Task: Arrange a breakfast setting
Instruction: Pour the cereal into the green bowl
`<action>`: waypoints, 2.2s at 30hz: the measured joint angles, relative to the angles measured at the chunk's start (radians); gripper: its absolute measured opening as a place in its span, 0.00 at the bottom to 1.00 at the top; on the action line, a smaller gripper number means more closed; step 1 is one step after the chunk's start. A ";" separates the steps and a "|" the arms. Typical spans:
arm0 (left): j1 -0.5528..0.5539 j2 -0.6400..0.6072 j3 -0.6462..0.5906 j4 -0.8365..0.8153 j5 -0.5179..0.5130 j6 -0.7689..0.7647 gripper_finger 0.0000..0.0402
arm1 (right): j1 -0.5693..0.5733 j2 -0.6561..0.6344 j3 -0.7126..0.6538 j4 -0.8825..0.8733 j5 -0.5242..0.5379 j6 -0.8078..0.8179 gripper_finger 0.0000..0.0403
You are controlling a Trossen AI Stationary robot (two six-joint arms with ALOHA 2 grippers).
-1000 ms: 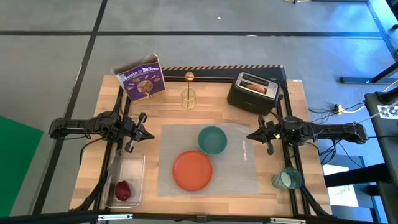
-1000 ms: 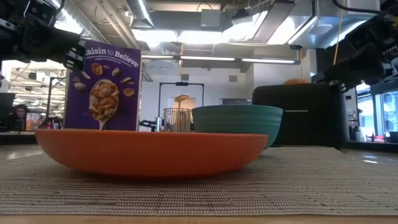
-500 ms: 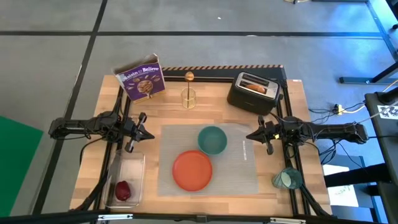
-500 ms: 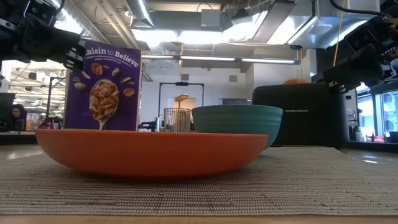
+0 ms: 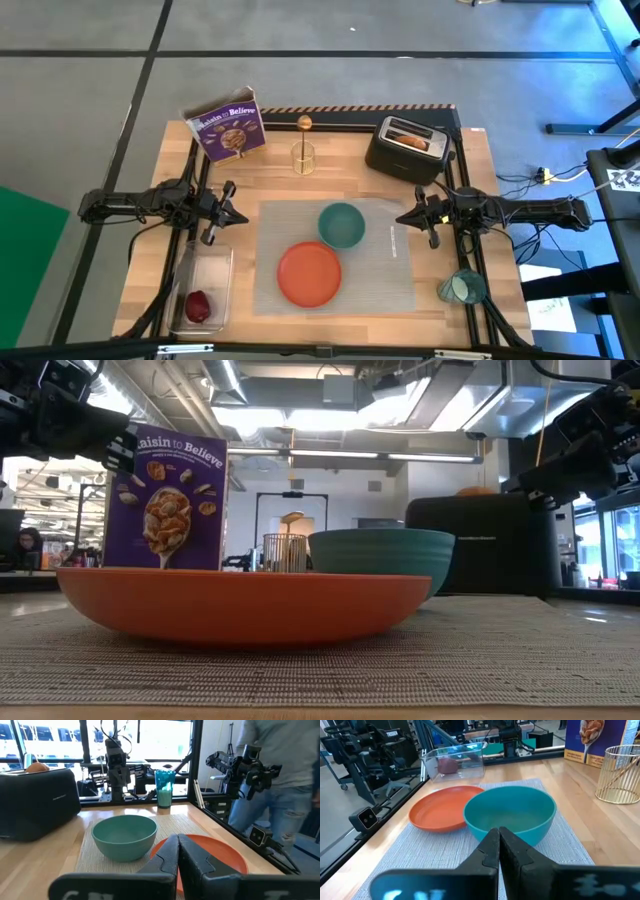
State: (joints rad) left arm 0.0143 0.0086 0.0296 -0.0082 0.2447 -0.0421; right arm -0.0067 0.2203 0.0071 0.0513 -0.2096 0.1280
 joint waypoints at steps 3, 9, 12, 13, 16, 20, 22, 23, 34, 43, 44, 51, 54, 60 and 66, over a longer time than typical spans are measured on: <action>0.000 0.000 0.000 0.000 0.000 0.000 0.00 | 0.000 0.000 0.000 0.000 0.000 0.000 0.00; 0.000 0.000 0.000 0.001 0.000 0.000 0.00 | 0.000 0.000 0.000 0.000 0.000 0.000 0.00; 0.000 0.000 0.000 0.001 0.000 0.000 0.00 | 0.000 0.000 0.000 0.000 0.000 0.000 0.00; 0.000 0.000 0.000 0.001 0.000 0.000 0.00 | 0.000 0.000 0.000 0.000 0.000 0.000 0.00; 0.000 0.000 0.000 0.001 0.000 0.000 0.00 | 0.000 0.000 0.000 -0.001 0.007 0.000 0.00; 0.000 0.000 0.000 0.001 -0.001 0.000 0.00 | 0.000 0.000 0.000 -0.003 0.040 -0.001 0.00; 0.000 0.000 0.000 0.001 -0.001 0.000 0.00 | 0.000 0.000 0.000 -0.004 0.116 -0.037 0.00; 0.000 0.000 0.000 0.001 -0.001 0.000 0.00 | 0.000 0.000 0.000 -0.001 0.175 -0.069 0.00; 0.000 0.000 0.000 0.001 -0.001 0.000 0.00 | 0.000 0.000 0.000 0.140 0.275 0.480 0.00; 0.000 0.000 0.000 0.005 -0.011 0.000 0.00 | 0.000 0.000 0.000 0.211 0.532 0.995 0.00; 0.000 0.000 -0.001 0.016 -0.021 0.000 0.00 | 0.000 0.000 0.000 0.207 0.579 1.027 0.00; 0.000 0.000 0.000 0.298 -0.196 -0.162 0.00 | 0.000 0.008 0.012 0.285 0.621 1.039 0.00; 0.000 0.000 0.000 0.405 -0.304 -0.229 0.00 | 0.000 0.046 0.065 0.302 0.610 0.984 0.00; 0.000 0.000 0.000 0.507 -0.475 -0.270 0.00 | 0.000 0.185 0.230 0.309 0.610 0.756 0.00; 0.000 0.000 0.000 0.590 -0.591 -0.342 0.00 | 0.000 0.362 0.377 0.307 0.635 0.484 0.00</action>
State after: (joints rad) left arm 0.0147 0.0086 0.0296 0.5819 -0.3459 -0.3841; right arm -0.0068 0.5819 0.3842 0.3581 0.4251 0.6120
